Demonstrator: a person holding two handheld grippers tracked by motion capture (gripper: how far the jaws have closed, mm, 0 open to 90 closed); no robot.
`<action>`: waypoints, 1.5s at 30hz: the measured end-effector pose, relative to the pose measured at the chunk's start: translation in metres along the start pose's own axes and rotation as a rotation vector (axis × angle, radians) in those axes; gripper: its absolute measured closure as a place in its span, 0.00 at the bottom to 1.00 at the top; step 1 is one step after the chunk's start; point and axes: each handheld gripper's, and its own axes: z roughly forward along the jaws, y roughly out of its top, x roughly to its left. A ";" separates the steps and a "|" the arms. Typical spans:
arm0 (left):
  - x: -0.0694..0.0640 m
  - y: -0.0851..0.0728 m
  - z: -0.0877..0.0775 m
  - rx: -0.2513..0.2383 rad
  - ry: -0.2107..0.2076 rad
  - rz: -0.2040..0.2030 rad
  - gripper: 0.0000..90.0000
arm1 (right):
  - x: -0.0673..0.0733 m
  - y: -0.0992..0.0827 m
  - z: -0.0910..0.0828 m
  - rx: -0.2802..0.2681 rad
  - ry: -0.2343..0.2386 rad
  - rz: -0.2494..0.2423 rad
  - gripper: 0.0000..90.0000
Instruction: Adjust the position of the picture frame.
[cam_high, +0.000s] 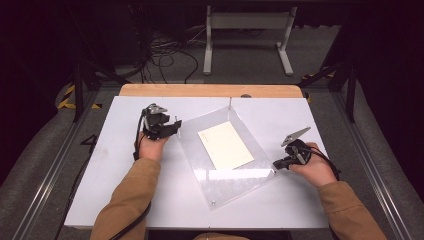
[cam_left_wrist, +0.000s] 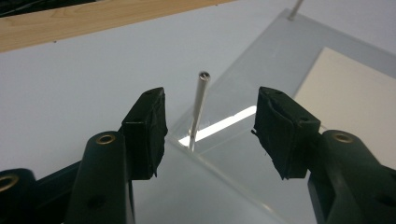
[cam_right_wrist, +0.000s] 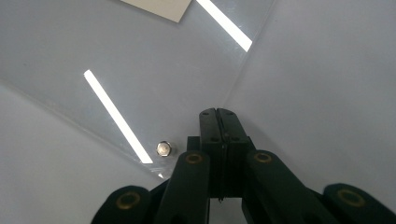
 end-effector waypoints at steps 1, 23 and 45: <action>-0.001 -0.004 -0.005 -0.003 -0.008 -0.002 0.48 | 0.001 0.000 0.000 0.003 0.002 0.008 1.00; 0.015 -0.049 -0.043 -0.016 -0.043 -0.024 0.46 | 0.055 0.049 0.025 0.065 0.186 -0.201 0.91; 0.020 -0.063 -0.066 -0.043 -0.047 -0.059 0.43 | -0.056 0.174 0.080 -0.463 -0.161 -0.067 0.72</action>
